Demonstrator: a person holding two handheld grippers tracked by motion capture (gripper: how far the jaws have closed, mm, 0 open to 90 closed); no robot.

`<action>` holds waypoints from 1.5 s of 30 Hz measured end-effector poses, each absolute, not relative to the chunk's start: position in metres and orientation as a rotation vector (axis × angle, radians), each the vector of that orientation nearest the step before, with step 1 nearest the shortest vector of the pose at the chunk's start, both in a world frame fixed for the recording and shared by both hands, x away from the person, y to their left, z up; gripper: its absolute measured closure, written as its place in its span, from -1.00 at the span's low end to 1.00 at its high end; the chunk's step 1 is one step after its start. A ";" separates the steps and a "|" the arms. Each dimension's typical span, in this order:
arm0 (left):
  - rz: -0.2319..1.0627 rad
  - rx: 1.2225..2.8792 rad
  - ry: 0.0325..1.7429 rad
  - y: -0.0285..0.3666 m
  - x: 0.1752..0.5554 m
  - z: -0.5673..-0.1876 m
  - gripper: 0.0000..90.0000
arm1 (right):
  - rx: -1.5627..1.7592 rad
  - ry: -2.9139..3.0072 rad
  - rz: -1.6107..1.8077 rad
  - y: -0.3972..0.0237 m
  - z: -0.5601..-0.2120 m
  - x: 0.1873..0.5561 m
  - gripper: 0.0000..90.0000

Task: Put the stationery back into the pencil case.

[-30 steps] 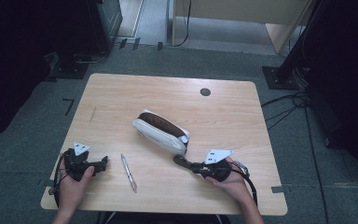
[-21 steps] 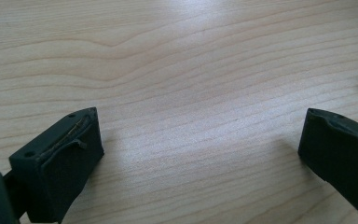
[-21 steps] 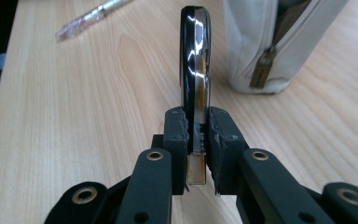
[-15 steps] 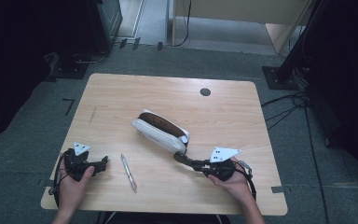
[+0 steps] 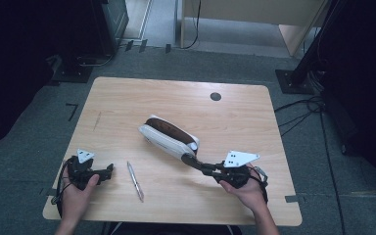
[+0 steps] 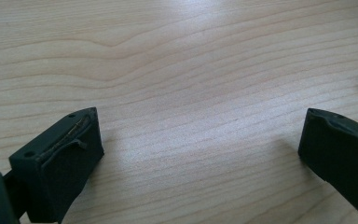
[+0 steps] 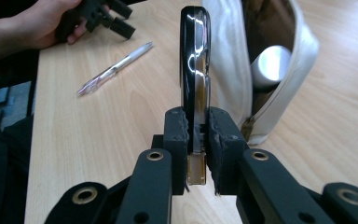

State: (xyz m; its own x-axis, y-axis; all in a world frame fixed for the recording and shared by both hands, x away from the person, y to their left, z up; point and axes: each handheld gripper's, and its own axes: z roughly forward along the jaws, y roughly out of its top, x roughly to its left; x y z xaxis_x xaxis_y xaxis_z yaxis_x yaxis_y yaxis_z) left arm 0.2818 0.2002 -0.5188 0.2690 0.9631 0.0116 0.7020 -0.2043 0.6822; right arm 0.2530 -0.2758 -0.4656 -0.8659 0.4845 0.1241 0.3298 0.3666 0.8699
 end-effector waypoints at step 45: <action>0.605 1.981 1.496 0.200 0.282 -0.519 -1.00 | 0.895 2.331 1.460 -0.239 -0.406 0.309 0.75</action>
State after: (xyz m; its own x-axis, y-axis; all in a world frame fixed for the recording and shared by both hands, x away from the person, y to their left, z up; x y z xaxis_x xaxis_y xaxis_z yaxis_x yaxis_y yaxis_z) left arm 0.2818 0.2002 -0.5188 0.2685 0.9632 0.0125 0.7011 -0.2043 0.6832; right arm 0.3094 -0.2390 -0.4057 -0.7807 0.6153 0.1092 0.3667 0.3096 0.8773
